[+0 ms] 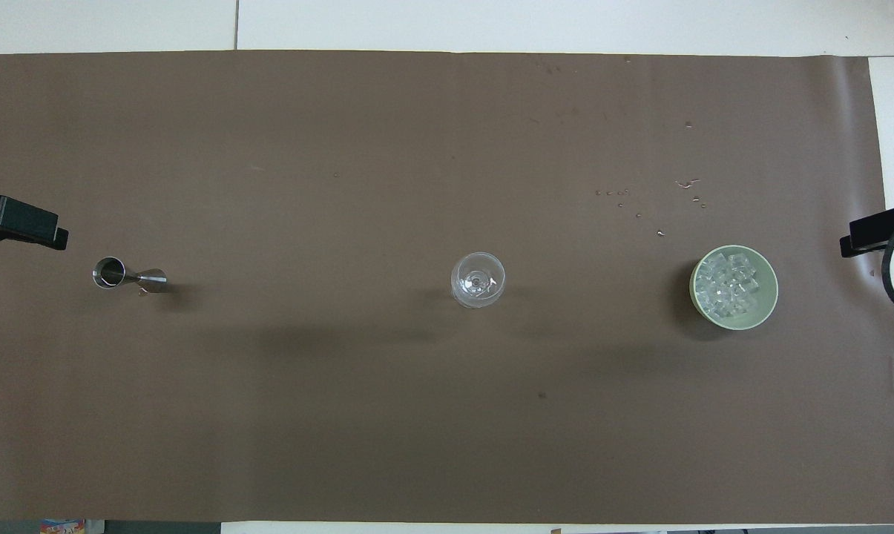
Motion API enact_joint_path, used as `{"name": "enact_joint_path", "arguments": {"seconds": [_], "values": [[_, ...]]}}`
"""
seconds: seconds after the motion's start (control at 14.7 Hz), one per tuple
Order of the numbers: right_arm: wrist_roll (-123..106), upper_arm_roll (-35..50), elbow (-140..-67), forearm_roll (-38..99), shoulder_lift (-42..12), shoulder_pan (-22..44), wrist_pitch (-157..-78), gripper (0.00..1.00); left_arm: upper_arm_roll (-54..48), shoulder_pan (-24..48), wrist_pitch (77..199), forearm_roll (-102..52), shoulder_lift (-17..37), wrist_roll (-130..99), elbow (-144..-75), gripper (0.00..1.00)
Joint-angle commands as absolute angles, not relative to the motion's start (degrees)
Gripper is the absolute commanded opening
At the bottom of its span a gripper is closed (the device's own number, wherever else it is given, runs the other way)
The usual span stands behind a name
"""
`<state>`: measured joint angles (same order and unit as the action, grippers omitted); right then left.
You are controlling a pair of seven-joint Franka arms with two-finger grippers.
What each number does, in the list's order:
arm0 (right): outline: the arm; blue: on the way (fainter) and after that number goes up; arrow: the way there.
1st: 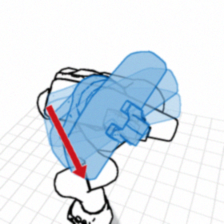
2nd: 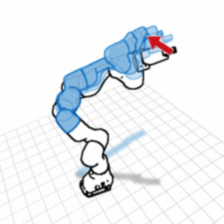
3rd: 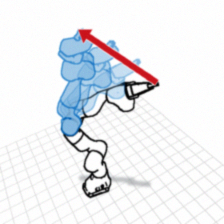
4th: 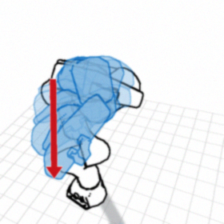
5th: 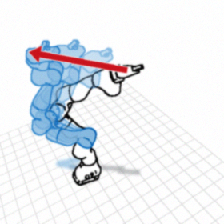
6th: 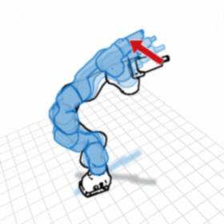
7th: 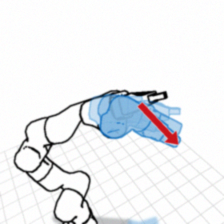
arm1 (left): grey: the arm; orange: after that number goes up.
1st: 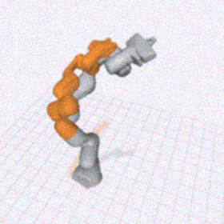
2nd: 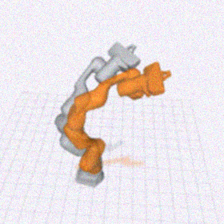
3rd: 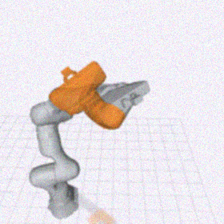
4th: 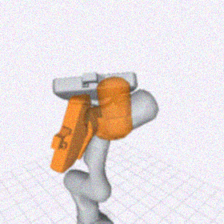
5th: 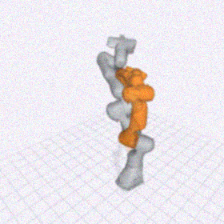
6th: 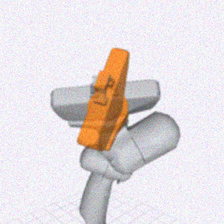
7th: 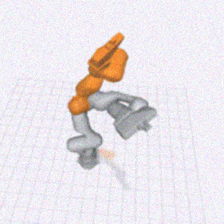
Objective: Pour wine and add ice with both arms
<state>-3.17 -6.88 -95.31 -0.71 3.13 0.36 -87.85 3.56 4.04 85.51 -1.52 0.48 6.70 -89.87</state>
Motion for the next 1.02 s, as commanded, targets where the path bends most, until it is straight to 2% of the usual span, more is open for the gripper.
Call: {"name": "enact_joint_path", "arguments": {"seconds": [0.0, 0.34, 0.95], "values": [[-2.46, -6.59, -95.98, 0.18, 3.78, 0.0, -88.07, 1.0, 4.57, 3.52, 83.86, -1.67, 1.05, 5.11, -89.21, 1.0], [-2.55, -6.59, -96.06, 0.18, 3.78, -0.26, -88.15, 1.0, 7.72, 2.99, 81.91, -8.51, 7.99, -7.44, -82.71, 1.0], [-2.46, -6.68, -96.06, 0.18, 3.78, -0.18, -88.07, 1.0, 14.15, -0.16, 84.11, -22.92, 14.4, -46.35, -82.62, 1.0]]}}
